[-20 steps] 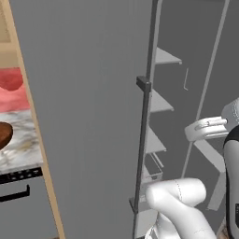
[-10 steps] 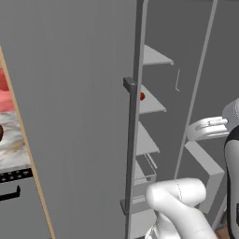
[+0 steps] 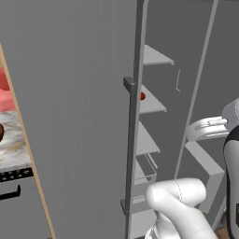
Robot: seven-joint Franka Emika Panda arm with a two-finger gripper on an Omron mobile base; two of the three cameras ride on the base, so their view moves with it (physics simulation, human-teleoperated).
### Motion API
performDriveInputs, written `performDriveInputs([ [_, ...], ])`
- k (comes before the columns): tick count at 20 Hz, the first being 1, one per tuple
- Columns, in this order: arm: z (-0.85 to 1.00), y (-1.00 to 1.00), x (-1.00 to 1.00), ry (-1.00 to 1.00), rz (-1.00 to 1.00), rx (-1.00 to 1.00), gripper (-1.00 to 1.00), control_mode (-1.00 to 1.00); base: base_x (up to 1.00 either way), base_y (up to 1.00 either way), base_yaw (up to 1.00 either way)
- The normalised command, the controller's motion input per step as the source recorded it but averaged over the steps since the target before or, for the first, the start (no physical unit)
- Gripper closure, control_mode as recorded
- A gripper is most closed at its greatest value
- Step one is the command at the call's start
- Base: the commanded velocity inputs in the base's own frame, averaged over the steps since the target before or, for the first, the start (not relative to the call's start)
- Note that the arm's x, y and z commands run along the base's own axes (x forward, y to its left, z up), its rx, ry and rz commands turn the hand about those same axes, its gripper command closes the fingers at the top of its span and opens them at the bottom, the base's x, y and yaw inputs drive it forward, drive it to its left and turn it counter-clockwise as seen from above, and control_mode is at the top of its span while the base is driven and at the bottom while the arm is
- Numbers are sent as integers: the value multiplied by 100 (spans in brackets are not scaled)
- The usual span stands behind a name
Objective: Take the eggplant, cucumber, and bell pepper from the freezer and place them in the bowl on the counter.
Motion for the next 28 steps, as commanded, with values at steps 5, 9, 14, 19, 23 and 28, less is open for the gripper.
performDriveInputs([
  [5, 0, 0, 0, 0, 0, 0, -100, 100, 0, 0, 0],
  [9, 0, -3, 13, 0, 0, 0, -100, -100, 4, 0, 0],
  [14, 0, -17, 52, 0, 0, 0, -100, -100, 0, 0, 0],
  [19, -7, -8, 77, 0, 0, 0, -100, -100, 0, 0, 0],
  [23, -20, -11, 57, 0, 0, 0, -100, -100, 0, 0, 0],
  [28, -16, -5, 41, 0, 0, 0, -100, -100, 0, 0, 0],
])
